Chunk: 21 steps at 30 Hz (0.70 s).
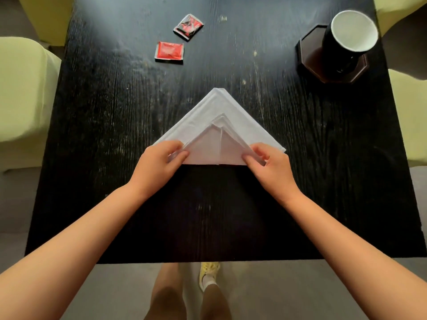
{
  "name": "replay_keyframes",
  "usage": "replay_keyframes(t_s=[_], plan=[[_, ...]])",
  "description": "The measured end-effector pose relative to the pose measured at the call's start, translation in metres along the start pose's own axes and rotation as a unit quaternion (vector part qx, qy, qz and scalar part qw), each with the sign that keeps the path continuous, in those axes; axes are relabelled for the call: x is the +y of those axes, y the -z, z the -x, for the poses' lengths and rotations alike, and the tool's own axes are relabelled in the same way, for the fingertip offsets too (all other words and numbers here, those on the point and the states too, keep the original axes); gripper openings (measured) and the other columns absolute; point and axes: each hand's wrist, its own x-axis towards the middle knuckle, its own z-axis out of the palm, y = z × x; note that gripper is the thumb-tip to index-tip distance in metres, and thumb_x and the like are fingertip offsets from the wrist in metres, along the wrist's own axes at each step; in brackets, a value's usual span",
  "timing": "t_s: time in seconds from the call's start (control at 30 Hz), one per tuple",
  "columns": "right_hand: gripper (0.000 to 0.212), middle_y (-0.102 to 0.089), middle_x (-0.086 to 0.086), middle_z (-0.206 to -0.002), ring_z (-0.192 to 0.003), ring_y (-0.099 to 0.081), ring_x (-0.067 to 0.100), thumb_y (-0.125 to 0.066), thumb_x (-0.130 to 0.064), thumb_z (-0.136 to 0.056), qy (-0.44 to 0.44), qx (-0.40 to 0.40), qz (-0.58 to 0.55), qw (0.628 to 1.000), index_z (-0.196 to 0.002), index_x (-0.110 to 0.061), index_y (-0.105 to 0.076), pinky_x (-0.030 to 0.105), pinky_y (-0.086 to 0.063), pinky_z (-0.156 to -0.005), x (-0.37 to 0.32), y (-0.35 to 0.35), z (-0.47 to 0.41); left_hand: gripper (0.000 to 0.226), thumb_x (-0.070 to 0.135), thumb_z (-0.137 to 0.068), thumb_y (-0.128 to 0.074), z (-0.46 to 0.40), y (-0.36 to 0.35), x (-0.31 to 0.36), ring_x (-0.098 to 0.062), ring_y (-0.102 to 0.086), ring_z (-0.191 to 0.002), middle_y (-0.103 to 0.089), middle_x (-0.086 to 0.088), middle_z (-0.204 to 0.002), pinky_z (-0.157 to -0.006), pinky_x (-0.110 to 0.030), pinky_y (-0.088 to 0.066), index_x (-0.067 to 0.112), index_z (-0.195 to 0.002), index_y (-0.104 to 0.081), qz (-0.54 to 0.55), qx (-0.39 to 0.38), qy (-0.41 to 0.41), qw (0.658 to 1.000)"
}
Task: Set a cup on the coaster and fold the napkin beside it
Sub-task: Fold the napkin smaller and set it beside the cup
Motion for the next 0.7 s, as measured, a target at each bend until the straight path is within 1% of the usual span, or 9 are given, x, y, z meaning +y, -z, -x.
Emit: replay_keyframes(t_s=[0.1,0.2,0.27,0.3,0.37,0.5,0.57,0.63,0.7], plan=[[0.004,-0.063,-0.005,-0.077,-0.073,-0.057,0.008,-0.065,-0.014,-0.083,0.004,0.043,-0.015,0.999,-0.083,-0.011,-0.067,0.020,-0.044,-0.070,-0.017,0.009,-0.022,0.021,0.024,-0.089,-0.054,-0.021,0.009,0.013,-0.021,-0.049,-0.062,-0.053,-0.002,-0.068,-0.060,-0.032,-0.040,0.004,-0.083,-0.058,-0.003,0.059,-0.022,0.998],[0.005,-0.060,-0.017,-0.075,-0.070,-0.055,-0.006,-0.065,-0.015,-0.082,0.024,0.068,0.011,0.997,-0.086,-0.015,-0.066,0.005,-0.039,-0.066,-0.026,0.016,-0.045,0.019,0.024,-0.089,-0.056,-0.046,0.016,0.018,-0.024,-0.056,-0.069,-0.063,-0.007,-0.077,-0.064,-0.036,-0.045,0.005,-0.088,-0.061,-0.036,0.099,-0.040,0.994],[0.006,-0.060,-0.016,-0.075,-0.071,-0.055,-0.004,-0.066,-0.016,-0.081,0.012,0.070,0.030,0.997,-0.087,-0.017,-0.067,0.003,-0.038,-0.065,-0.027,0.016,-0.060,0.017,0.022,-0.089,-0.059,-0.058,0.017,0.016,-0.026,-0.060,-0.076,-0.067,-0.009,-0.083,-0.068,-0.039,-0.048,0.006,-0.089,-0.064,-0.044,0.111,-0.031,0.992],[0.007,-0.061,-0.014,-0.077,-0.072,-0.055,-0.001,-0.066,-0.017,-0.080,-0.003,0.069,0.039,0.997,-0.087,-0.017,-0.067,0.006,-0.038,-0.064,-0.027,0.015,-0.067,0.016,0.022,-0.089,-0.060,-0.062,0.015,0.014,-0.027,-0.061,-0.078,-0.068,-0.009,-0.084,-0.070,-0.040,-0.049,0.006,-0.090,-0.065,-0.048,0.111,-0.023,0.992],[0.008,-0.065,-0.009,-0.080,-0.076,-0.058,0.006,-0.065,-0.019,-0.080,-0.028,0.061,0.058,0.996,-0.088,-0.017,-0.068,0.015,-0.039,-0.067,-0.023,0.012,-0.077,0.015,0.021,-0.089,-0.060,-0.068,0.010,0.010,-0.026,-0.060,-0.079,-0.067,-0.008,-0.084,-0.071,-0.039,-0.048,0.008,-0.089,-0.066,-0.064,0.108,-0.009,0.992],[0.012,-0.068,-0.001,-0.091,-0.087,-0.061,0.018,-0.062,-0.023,-0.083,-0.012,0.047,0.122,0.991,-0.092,-0.015,-0.066,0.032,-0.047,-0.075,-0.015,0.004,-0.088,0.015,0.022,-0.091,-0.056,-0.072,0.000,-0.002,-0.021,-0.056,-0.077,-0.064,-0.004,-0.081,-0.066,-0.032,-0.040,0.010,-0.087,-0.065,-0.080,0.105,0.012,0.991],[0.015,-0.066,0.000,-0.093,-0.087,-0.059,0.019,-0.060,-0.025,-0.085,0.010,0.055,0.171,0.984,-0.094,-0.015,-0.064,0.033,-0.045,-0.070,-0.010,0.000,-0.090,0.015,0.023,-0.091,-0.055,-0.074,-0.004,-0.007,-0.016,-0.051,-0.074,-0.061,-0.001,-0.080,-0.064,-0.029,-0.036,0.011,-0.087,-0.064,-0.086,0.106,0.018,0.991],[0.017,-0.064,0.002,-0.094,-0.085,-0.058,0.021,-0.058,-0.028,-0.086,0.026,0.063,0.214,0.974,-0.096,-0.015,-0.062,0.030,-0.039,-0.065,-0.005,-0.003,-0.091,0.014,0.023,-0.091,-0.055,-0.076,-0.007,-0.010,-0.012,-0.047,-0.073,-0.060,0.001,-0.080,-0.064,-0.027,-0.032,0.013,-0.086,-0.063,-0.097,0.107,0.014,0.989],[0.019,-0.061,0.003,-0.094,-0.081,-0.059,0.024,-0.058,-0.030,-0.087,0.035,0.073,0.246,0.966,-0.097,-0.014,-0.061,0.029,-0.036,-0.062,0.002,-0.006,-0.089,0.014,0.024,-0.091,-0.055,-0.078,-0.010,-0.013,-0.016,-0.050,-0.074,-0.060,0.000,-0.079,-0.064,-0.028,-0.033,0.013,-0.086,-0.062,-0.116,0.101,0.007,0.988]])
